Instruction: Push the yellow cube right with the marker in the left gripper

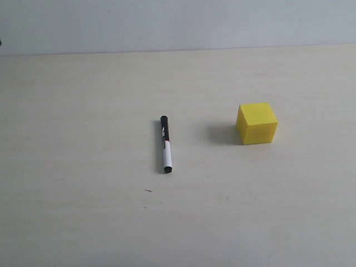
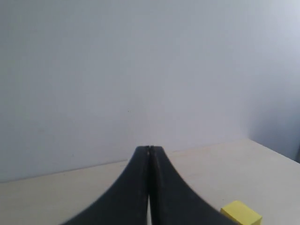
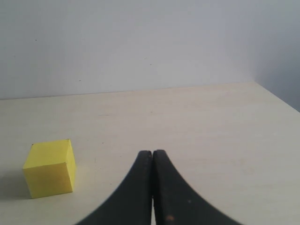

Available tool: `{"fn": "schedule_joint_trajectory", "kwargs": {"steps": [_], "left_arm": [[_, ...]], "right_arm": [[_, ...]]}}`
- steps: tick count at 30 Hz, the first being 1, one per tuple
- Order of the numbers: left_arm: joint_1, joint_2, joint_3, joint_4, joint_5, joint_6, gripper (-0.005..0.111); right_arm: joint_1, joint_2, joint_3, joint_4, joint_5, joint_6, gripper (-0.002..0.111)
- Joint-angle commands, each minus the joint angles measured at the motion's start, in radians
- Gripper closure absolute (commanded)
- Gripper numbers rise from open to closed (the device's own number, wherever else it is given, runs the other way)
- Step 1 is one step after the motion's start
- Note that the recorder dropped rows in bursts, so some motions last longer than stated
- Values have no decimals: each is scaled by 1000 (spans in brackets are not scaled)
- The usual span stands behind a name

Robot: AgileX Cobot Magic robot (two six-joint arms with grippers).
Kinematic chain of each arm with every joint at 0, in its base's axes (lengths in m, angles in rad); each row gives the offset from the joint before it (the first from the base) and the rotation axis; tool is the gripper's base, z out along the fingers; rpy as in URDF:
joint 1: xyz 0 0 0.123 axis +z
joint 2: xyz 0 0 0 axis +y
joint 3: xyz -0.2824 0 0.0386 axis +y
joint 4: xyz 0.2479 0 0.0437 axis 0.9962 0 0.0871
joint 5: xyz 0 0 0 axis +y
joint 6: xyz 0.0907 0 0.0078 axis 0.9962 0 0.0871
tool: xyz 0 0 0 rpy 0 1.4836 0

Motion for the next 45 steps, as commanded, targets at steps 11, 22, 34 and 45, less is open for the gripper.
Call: {"fn": "schedule_joint_trajectory", "kwargs": {"steps": [11, 22, 34, 45], "left_arm": [[12, -455, 106, 5, 216, -5, 107], [12, -761, 182, 5, 402, 30, 107], [12, -761, 259, 5, 402, 54, 107], [12, -761, 276, -1, 697, -10, 107]], "right_arm": [[-4, -2, 5, 0, -5, 0, 108], [-4, -2, 5, 0, -7, 0, 108], [-4, -3, 5, 0, -7, 0, 108], [-4, -3, 5, 0, -7, 0, 108]]}}
